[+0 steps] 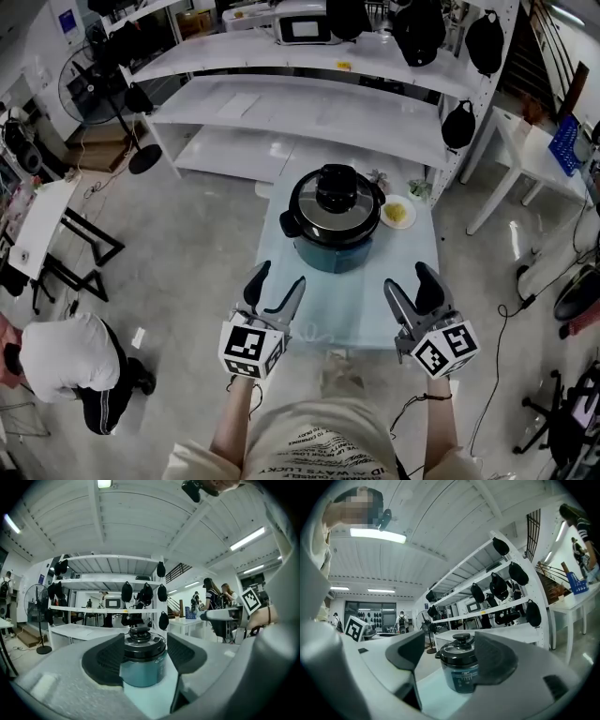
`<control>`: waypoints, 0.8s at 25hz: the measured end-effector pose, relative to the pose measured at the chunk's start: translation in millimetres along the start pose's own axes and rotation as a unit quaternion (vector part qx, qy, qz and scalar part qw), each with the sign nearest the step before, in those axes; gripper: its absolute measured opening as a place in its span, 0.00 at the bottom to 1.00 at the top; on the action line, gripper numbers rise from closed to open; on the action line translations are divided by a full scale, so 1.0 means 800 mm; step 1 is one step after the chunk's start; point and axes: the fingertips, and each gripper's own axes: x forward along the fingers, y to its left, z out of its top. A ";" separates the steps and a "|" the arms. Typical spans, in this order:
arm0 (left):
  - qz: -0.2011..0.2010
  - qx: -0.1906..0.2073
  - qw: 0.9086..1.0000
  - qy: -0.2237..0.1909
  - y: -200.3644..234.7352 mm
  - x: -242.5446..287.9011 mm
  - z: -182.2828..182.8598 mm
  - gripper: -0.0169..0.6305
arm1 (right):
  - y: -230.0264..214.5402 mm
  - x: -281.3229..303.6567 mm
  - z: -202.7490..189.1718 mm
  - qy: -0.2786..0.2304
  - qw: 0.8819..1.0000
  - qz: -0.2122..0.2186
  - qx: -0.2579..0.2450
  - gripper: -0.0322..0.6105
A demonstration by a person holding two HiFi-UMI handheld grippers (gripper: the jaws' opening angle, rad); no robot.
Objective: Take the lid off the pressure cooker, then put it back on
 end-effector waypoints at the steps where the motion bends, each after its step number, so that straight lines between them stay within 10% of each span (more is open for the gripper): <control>1: 0.000 -0.001 1.000 0.000 0.003 0.011 0.002 0.44 | -0.007 0.010 0.003 0.002 1.000 0.003 0.000 0.54; 20: 0.001 0.002 1.000 0.026 0.056 0.175 0.004 0.44 | -0.095 0.177 -0.004 0.063 0.991 0.117 -0.013 0.54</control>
